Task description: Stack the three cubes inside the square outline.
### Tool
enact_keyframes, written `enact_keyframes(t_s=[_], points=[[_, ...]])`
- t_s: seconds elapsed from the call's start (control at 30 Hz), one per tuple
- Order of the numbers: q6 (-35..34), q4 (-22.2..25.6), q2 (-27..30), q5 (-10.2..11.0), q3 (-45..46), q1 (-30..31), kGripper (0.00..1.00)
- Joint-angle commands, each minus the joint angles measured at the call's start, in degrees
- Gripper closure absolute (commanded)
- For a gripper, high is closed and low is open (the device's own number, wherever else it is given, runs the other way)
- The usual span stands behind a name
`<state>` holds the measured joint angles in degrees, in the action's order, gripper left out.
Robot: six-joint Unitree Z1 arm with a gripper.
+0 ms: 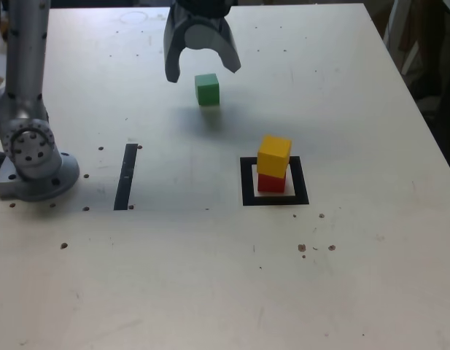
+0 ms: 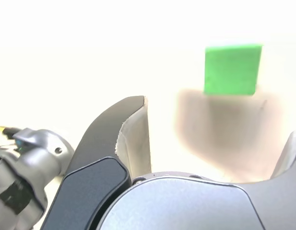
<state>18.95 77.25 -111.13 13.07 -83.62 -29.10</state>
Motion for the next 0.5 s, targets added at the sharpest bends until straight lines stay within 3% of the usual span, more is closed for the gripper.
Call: enact_keyframes(t_s=[0.0,0.27,0.47], points=[[1.1,-0.8,-1.6,-0.1,-0.1,-1.6,0.00],[4.3,-2.2,-7.6,-1.1,-2.5,-4.4,0.04],[5.0,-1.0,-11.2,-1.7,-5.1,-4.8,0.18]])
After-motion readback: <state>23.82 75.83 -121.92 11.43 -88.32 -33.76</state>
